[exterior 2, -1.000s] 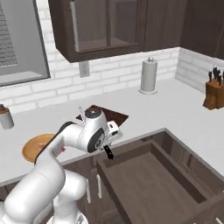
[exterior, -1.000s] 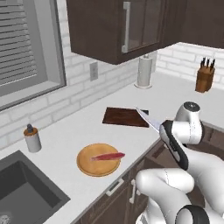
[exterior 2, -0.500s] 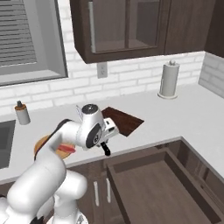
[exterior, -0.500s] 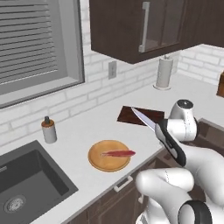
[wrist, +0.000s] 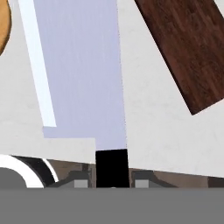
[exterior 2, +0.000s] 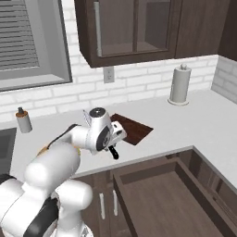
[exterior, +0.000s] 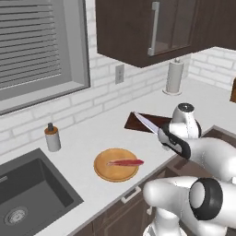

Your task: Pick up the knife from the drawer and place it on the cutting board. Then place the meat from the plate to the cutting board.

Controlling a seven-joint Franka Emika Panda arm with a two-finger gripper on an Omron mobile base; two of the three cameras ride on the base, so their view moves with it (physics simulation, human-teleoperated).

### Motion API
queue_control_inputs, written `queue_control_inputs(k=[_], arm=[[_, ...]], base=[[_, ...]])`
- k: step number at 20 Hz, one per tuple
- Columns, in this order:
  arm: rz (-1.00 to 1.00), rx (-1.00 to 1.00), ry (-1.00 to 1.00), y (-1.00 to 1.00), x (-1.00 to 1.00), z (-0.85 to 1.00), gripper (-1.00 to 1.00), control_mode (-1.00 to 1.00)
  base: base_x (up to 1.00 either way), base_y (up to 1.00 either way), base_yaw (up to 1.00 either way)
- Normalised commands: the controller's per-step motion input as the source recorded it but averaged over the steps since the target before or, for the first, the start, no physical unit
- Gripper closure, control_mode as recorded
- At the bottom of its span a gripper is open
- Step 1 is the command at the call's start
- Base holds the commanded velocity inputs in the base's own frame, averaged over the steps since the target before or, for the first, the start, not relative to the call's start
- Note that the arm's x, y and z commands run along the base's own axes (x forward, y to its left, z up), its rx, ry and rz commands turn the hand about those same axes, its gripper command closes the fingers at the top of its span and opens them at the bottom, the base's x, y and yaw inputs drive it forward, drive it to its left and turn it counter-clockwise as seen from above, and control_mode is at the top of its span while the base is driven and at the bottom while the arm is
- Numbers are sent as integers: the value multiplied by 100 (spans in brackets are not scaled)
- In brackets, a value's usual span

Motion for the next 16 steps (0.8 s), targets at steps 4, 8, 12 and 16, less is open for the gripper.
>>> queue_control_inputs(k=[4,8,12,16], arm=[[5,0,5,-33,100,27,100,-100],[5,0,3,-38,100,10,100,-100],[14,0,12,-32,85,0,100,-100],[16,-11,12,-6,64,-24,100,-100]], base=[[0,0,0],[0,0,0],[0,0,0],[0,0,0]])
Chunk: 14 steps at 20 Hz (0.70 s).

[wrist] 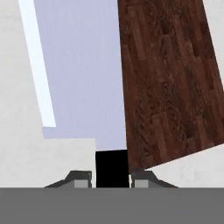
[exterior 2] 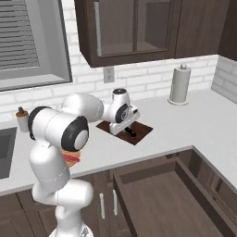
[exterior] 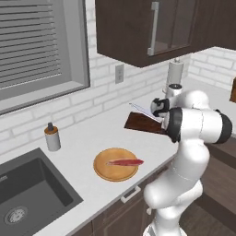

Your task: Pick up the knife from the drawer and place it on the cutting board. Then place the meat from the plate to the cutting board.

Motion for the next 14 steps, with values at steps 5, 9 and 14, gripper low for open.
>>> queue_control_inputs(k=[5,9,14], arm=[[11,-5,0,-9,33,-24,100,-100],[8,-2,-1,-12,31,-28,100,-100],[4,-1,-1,-17,45,-26,100,-100]], base=[[0,0,0],[0,0,0],[0,0,0]])
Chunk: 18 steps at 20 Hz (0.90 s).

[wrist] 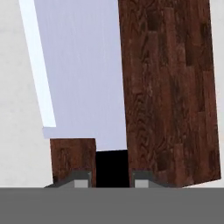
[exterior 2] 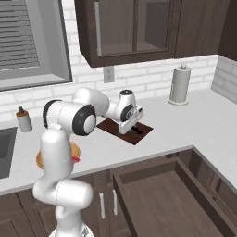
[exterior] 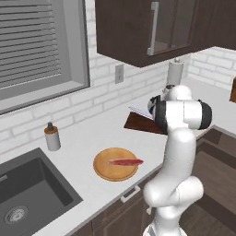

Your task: Pick up the knife from the drawer and place it on the cutting board. Then place the meat from the plate to the cutting board.

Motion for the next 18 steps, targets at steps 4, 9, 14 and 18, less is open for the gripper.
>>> queue_control_inputs(k=[4,9,14,18], arm=[[0,-1,0,-25,69,-20,100,-100],[0,0,0,-5,62,-8,-100,-100],[0,0,0,0,24,4,-100,-100],[0,0,-3,0,-11,38,-100,-100]], base=[[0,0,0],[0,0,0],[0,0,0],[0,0,0]])
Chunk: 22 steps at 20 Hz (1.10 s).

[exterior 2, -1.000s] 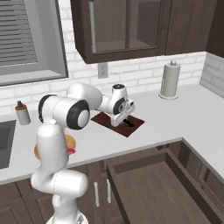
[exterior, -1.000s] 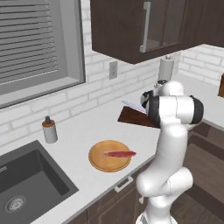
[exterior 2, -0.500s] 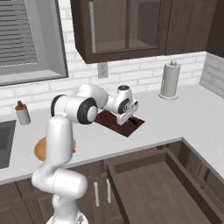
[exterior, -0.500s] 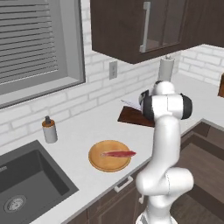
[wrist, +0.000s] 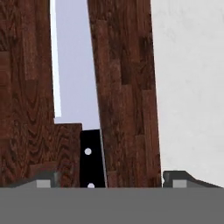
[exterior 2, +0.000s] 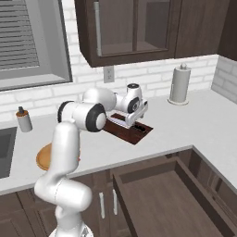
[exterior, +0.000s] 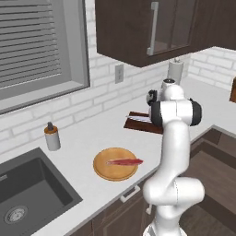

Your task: Pick up the knife from the drawer and place it on the cutting board. Then place the meat from the plate to the cutting board.

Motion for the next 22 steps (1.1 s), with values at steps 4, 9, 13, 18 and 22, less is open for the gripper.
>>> queue_control_inputs(k=[4,9,13,18,22], arm=[[1,0,-19,21,-91,71,-100,-100],[1,0,-28,70,-100,47,-100,-100],[0,-3,-23,99,-100,37,-100,-100],[0,0,-14,83,-100,66,-100,-100],[0,0,2,82,-100,100,-100,-100]], base=[[0,0,0],[0,0,0],[0,0,0],[0,0,0],[0,0,0]])
